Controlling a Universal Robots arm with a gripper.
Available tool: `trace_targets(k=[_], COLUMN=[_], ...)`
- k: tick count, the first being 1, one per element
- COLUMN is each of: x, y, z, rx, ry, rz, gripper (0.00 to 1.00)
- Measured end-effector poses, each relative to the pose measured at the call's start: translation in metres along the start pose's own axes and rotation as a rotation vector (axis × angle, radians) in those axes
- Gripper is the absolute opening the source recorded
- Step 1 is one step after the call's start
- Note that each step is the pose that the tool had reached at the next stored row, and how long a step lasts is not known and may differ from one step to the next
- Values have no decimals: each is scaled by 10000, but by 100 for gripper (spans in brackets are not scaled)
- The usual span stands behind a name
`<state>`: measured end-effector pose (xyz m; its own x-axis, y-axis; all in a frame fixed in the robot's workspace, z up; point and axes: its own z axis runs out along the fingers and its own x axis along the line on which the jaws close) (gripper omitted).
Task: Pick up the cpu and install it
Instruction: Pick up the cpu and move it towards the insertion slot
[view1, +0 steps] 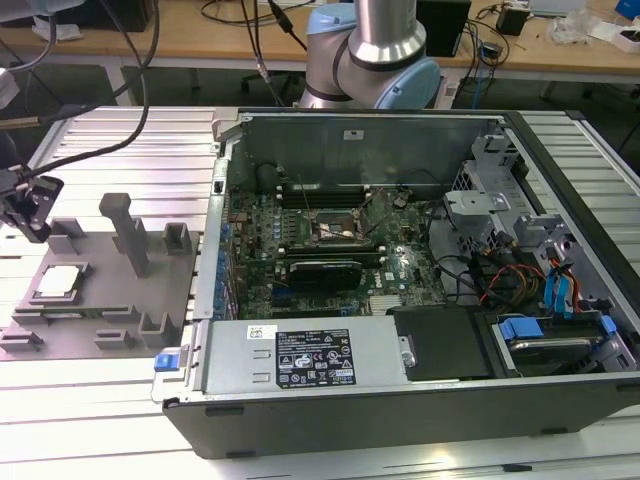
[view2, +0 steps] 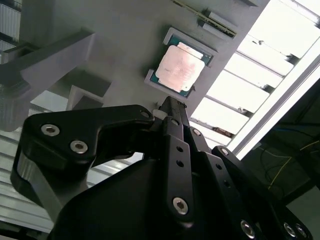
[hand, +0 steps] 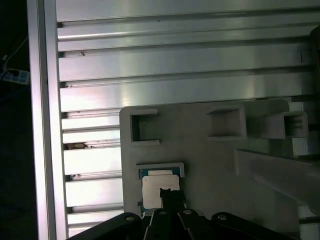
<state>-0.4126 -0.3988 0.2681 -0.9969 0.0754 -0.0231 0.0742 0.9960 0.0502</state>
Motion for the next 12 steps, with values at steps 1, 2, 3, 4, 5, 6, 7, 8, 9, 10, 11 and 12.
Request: trace_targets(k=[1, 2, 3, 4, 5, 6, 7, 8, 9, 10, 11, 12], x=[3, 4, 5, 5, 5, 3, 2, 1, -3, -4, -6, -7], y=[-4, -12, -21, -32, -45, -87, -110, -131, -184, -221, -247, -261], z=[12, 25, 38, 53, 64, 88, 101, 112, 140, 163, 185, 205], rx=[0, 0, -2, -3, -4, -13, -17, -21, -30, -37, -42, -48], ry=[-1, 0, 1, 2, 6, 11, 15, 19, 29, 39, 48, 54], rz=[2, 1, 0, 0, 1, 1, 0, 1, 2, 4, 4, 3], gripper=[11, 11, 11, 11, 11, 11, 11, 11, 11, 11, 11, 11])
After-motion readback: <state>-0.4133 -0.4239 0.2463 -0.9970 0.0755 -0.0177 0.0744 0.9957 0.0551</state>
